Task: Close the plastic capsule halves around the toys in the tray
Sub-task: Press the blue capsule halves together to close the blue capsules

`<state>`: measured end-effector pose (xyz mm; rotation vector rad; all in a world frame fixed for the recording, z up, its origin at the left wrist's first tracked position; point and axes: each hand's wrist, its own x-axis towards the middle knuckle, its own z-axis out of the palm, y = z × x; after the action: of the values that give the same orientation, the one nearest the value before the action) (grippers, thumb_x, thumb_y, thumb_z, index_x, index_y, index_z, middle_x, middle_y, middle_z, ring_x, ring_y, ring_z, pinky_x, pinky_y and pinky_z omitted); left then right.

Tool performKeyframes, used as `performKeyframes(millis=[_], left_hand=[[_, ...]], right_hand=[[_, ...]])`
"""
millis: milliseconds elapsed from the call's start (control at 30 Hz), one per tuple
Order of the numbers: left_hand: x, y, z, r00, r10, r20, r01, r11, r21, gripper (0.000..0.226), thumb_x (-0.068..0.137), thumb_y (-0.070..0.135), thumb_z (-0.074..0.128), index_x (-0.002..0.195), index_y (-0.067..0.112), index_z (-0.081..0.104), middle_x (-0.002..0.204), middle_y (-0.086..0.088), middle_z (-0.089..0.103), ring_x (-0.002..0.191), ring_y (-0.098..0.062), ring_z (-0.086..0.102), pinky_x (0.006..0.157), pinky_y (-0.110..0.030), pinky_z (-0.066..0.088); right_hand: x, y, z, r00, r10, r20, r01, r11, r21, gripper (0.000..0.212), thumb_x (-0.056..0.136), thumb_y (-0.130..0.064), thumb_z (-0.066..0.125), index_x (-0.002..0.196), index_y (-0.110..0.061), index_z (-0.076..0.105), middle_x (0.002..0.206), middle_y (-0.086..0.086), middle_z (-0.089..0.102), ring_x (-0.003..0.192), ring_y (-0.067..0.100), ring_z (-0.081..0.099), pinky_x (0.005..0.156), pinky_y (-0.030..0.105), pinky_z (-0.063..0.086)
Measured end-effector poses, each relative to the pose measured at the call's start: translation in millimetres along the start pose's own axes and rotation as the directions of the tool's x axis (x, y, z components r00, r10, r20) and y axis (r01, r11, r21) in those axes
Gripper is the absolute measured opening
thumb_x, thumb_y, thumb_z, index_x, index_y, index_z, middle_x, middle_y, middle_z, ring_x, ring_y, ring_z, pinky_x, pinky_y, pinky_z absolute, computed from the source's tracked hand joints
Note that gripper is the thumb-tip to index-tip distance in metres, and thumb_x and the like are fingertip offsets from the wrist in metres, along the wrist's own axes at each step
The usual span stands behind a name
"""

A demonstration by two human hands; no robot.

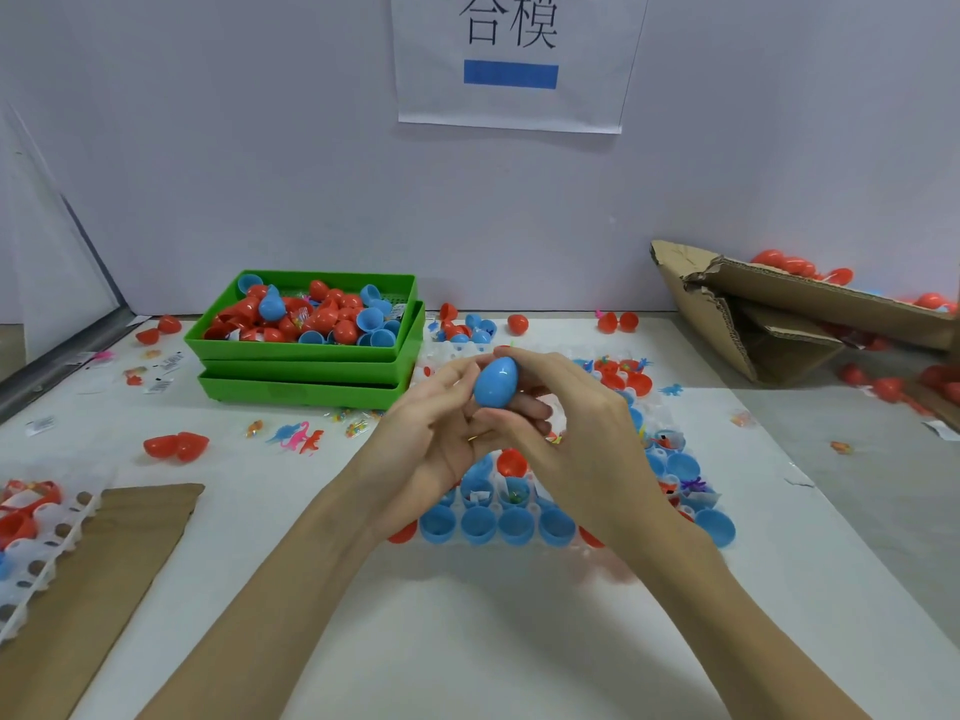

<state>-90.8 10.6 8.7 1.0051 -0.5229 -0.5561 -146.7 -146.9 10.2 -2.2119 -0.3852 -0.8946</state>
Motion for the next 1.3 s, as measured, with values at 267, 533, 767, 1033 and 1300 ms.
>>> performKeyframes(millis=[267, 533, 767, 1033, 1300], left_hand=[[0.7, 1.5, 7.2, 0.985, 0.087, -0.146, -0.060, 0.981, 0.183, 0.054, 0.094, 0.039, 0.061, 0.139, 0.010, 0.051, 0.108, -0.021, 0.077, 0.095, -0.031, 0.077, 0.084, -0.037, 0.063], [0.5, -5.5, 4.9, 0.959, 0.251, -0.133, -0.150, 0.844, 0.516, 0.037, 0.095, 0.035, 0.064, 0.130, 0.029, 0.054, 0.099, -0.001, 0.082, 0.093, -0.019, 0.079, 0.078, -0.017, 0.058], [2.8, -8.8, -2.5, 0.929, 0.321, -0.182, -0.122, 0.732, 0.670, 0.053, 0.090, 0.054, 0.065, 0.133, 0.030, 0.045, 0.089, 0.005, 0.080, 0.081, -0.012, 0.077, 0.072, -0.018, 0.058], [3.8, 1.8, -13.5, 0.819, 0.452, -0.353, -0.172, 0.781, 0.601, 0.038, 0.097, 0.054, 0.045, 0.115, 0.023, 0.059, 0.084, -0.002, 0.072, 0.067, -0.018, 0.067, 0.048, -0.026, 0.052], [3.8, 5.2, -17.3, 0.820, 0.442, -0.364, -0.158, 0.785, 0.598, 0.045, 0.100, 0.050, 0.042, 0.102, 0.013, 0.068, 0.082, -0.007, 0.072, 0.065, -0.018, 0.066, 0.047, -0.024, 0.051]], right_hand=[[-1.5, 5.7, 0.8, 1.000, 0.021, 0.019, -0.019, 0.993, -0.119, 0.031, 0.093, -0.028, 0.073, 0.116, -0.007, 0.072, 0.097, 0.003, 0.072, 0.085, 0.021, 0.065, 0.080, 0.038, 0.057], [-0.6, 4.0, -1.9, 0.998, 0.025, 0.055, -0.017, 0.990, -0.142, 0.061, 0.089, -0.056, 0.046, 0.123, -0.012, 0.071, 0.101, -0.002, 0.073, 0.086, 0.013, 0.065, 0.083, 0.024, 0.056], [1.3, 10.8, 3.2, 0.982, 0.166, 0.092, -0.163, 0.986, -0.044, 0.047, 0.092, -0.029, 0.073, 0.138, -0.023, 0.061, 0.112, -0.018, 0.062, 0.098, -0.005, 0.059, 0.087, 0.005, 0.046], [96.4, 65.7, -51.2, 0.608, 0.693, 0.389, -0.334, -0.221, 0.916, 0.043, 0.095, -0.032, 0.067, 0.118, 0.004, 0.063, 0.112, 0.015, 0.070, 0.106, 0.024, 0.068, 0.084, 0.034, 0.059], [165.0, 121.6, -72.3, 0.530, 0.824, 0.201, -0.213, -0.100, 0.972, 0.069, 0.105, -0.045, 0.047, 0.150, 0.004, 0.034, 0.128, 0.018, 0.060, 0.108, 0.027, 0.065, 0.079, 0.033, 0.059]])
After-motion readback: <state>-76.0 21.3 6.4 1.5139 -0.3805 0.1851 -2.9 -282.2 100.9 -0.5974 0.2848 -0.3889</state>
